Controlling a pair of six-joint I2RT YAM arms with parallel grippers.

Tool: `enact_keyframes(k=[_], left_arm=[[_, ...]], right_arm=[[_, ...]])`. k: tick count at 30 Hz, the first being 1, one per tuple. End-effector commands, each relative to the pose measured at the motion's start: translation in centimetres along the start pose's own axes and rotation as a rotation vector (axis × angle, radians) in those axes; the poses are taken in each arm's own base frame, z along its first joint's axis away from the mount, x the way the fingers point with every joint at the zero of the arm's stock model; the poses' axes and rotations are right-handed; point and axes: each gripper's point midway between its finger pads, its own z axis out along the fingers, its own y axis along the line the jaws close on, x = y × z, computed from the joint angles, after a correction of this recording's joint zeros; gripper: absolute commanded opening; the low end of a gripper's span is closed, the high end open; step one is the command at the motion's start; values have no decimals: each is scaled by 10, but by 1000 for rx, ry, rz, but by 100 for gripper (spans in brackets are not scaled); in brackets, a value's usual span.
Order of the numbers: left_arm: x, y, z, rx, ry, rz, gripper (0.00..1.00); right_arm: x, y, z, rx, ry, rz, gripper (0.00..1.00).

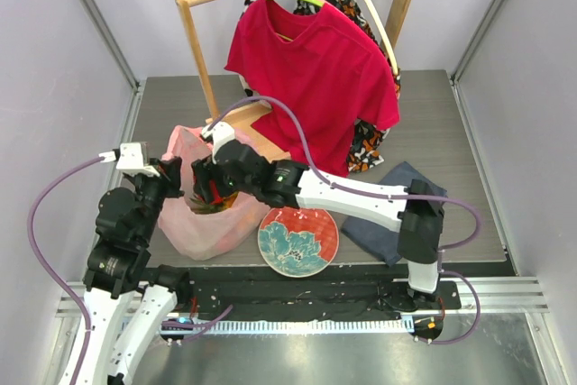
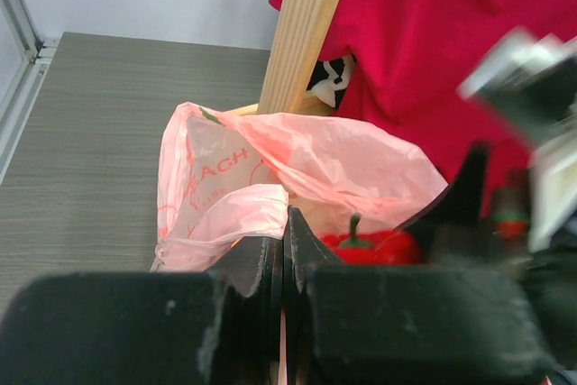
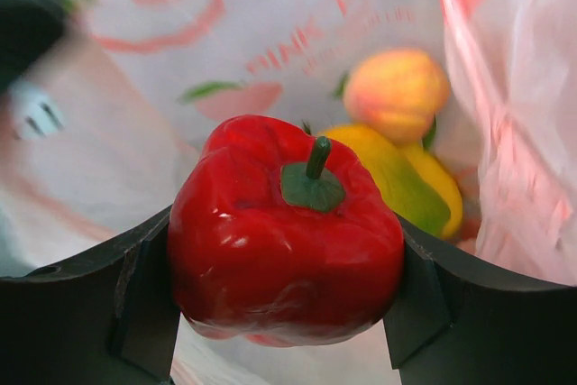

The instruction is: Place the fruits into the plastic bag

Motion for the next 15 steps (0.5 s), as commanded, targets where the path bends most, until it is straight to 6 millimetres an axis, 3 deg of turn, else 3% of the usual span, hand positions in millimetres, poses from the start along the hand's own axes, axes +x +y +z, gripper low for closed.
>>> enact_keyframes(k=[1,6,7,8,11,15], left_arm=[[-14,0,0,-5,-60,-7,0],[-13,1,0,-6,-58,-5,0],[-13,1,0,-6,-57,-5,0],[-14,1,0,-7,-59,-5,0],[-12,1,1,-8,-54,-5,0],[-13,0,1,-5,-53,-4,0]], right_arm=[[5,-4,-1,37,36,10,33],[17,-4,11,42,83,-9,42],[23,-4,13,43,104,-15,47],[21,-3,14,40,104,-21,64],[21,1,12,27,107,-38,82],[11,5,6,4,76,-49,89]])
